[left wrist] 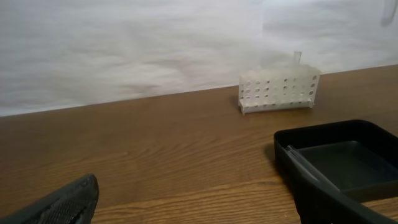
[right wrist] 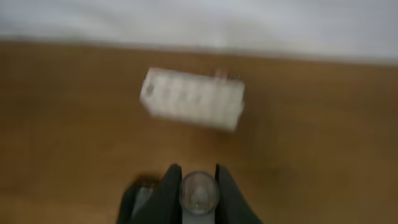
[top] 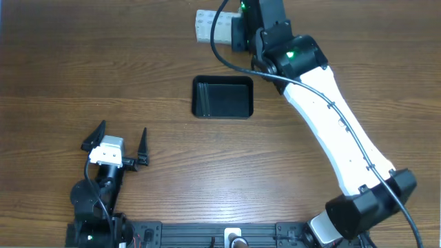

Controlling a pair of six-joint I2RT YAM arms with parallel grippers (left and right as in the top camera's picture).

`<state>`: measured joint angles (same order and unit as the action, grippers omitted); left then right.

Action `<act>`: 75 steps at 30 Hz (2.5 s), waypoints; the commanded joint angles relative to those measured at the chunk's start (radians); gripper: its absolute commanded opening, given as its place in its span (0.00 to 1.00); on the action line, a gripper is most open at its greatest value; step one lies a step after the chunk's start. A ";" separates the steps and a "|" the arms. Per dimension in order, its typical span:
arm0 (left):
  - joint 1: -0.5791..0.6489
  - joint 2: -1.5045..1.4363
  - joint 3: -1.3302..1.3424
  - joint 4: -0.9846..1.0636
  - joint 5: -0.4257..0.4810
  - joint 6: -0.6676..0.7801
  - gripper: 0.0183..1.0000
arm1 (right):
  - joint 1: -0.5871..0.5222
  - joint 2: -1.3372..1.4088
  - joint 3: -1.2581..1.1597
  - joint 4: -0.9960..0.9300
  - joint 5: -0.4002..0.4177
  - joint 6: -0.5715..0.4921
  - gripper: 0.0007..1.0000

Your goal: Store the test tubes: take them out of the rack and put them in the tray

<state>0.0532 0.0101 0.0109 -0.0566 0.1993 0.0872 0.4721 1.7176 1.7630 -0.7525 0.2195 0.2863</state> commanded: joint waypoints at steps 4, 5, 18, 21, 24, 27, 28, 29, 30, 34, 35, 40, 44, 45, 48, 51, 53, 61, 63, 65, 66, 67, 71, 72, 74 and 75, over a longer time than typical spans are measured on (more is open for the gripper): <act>0.006 -0.006 -0.005 -0.002 0.010 0.010 1.00 | 0.006 0.140 0.004 -0.081 -0.178 0.153 0.08; 0.006 -0.006 -0.005 -0.002 0.010 0.010 1.00 | 0.006 0.159 0.004 -0.087 -0.191 0.163 0.08; 0.006 -0.006 -0.005 -0.002 0.010 0.010 1.00 | 0.014 0.352 0.004 -0.105 -0.249 0.193 0.06; 0.006 -0.006 -0.005 -0.002 0.010 0.010 1.00 | 0.014 0.373 0.004 -0.109 -0.249 0.192 0.06; 0.006 -0.006 -0.005 -0.002 0.010 0.010 1.00 | 0.016 0.389 0.004 -0.109 -0.246 0.192 0.06; 0.006 -0.006 -0.005 -0.002 0.010 0.010 1.00 | 0.023 0.406 0.004 -0.108 -0.224 0.192 0.06; 0.006 -0.006 -0.005 -0.002 0.010 0.010 1.00 | 0.025 0.410 0.004 -0.108 -0.220 0.192 0.07; 0.006 -0.006 -0.005 -0.002 0.010 0.010 1.00 | 0.027 0.416 0.004 -0.108 -0.220 0.192 0.07; 0.006 -0.006 -0.005 -0.002 0.010 0.010 1.00 | 0.031 0.421 0.004 -0.108 -0.219 0.192 0.07; 0.006 -0.006 -0.005 -0.002 0.010 0.010 1.00 | 0.036 0.430 0.004 -0.109 -0.214 0.192 0.07; 0.006 -0.006 -0.005 -0.002 0.010 0.010 1.00 | 0.037 0.431 0.004 -0.109 -0.207 0.192 0.08; 0.006 -0.006 -0.005 -0.002 0.010 0.010 1.00 | 0.042 0.434 0.004 -0.109 -0.190 0.192 0.09; 0.006 -0.006 -0.005 -0.002 0.010 0.010 1.00 | 0.047 0.445 0.004 -0.109 -0.164 0.192 0.09; 0.006 -0.006 -0.005 -0.002 0.010 0.010 1.00 | 0.047 0.449 0.004 -0.108 -0.165 0.192 0.09; 0.006 -0.006 -0.005 -0.002 0.010 0.010 1.00 | 0.047 0.464 0.004 -0.108 -0.165 0.192 0.10; 0.006 -0.006 -0.005 -0.002 0.010 0.010 1.00 | 0.047 0.481 0.004 -0.105 -0.165 0.192 0.10; 0.006 -0.006 -0.005 -0.002 0.010 0.010 1.00 | 0.046 0.489 0.004 -0.102 -0.166 0.193 0.10; 0.006 -0.006 -0.005 -0.002 0.010 0.010 1.00 | 0.046 0.501 0.004 -0.094 -0.154 0.193 0.11; 0.006 -0.006 -0.005 -0.002 0.010 0.010 1.00 | 0.046 0.505 0.004 -0.093 -0.143 0.193 0.11; 0.006 -0.006 -0.005 -0.002 0.010 0.010 1.00 | 0.046 0.510 0.004 -0.092 -0.143 0.193 0.12; 0.006 -0.006 -0.005 -0.002 0.010 0.010 1.00 | 0.046 0.510 0.004 -0.092 -0.143 0.193 0.12; 0.006 -0.006 -0.005 -0.002 0.010 0.010 1.00 | 0.046 0.512 0.004 -0.092 -0.143 0.193 0.13; 0.006 -0.006 -0.005 -0.002 0.010 0.010 1.00 | 0.046 0.514 0.004 -0.092 -0.143 0.193 0.17; 0.006 -0.006 -0.005 -0.002 0.010 0.010 1.00 | 0.046 0.514 0.004 -0.092 -0.144 0.193 0.19; 0.006 -0.006 -0.005 -0.002 0.010 0.010 1.00 | 0.045 0.514 0.004 -0.092 -0.144 0.193 0.21; 0.006 -0.006 -0.005 -0.002 0.010 0.010 1.00 | 0.045 0.514 0.004 -0.092 -0.144 0.193 0.22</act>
<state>0.0532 0.0101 0.0109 -0.0566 0.1993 0.0872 0.5095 2.2158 1.7630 -0.8478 0.0559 0.4721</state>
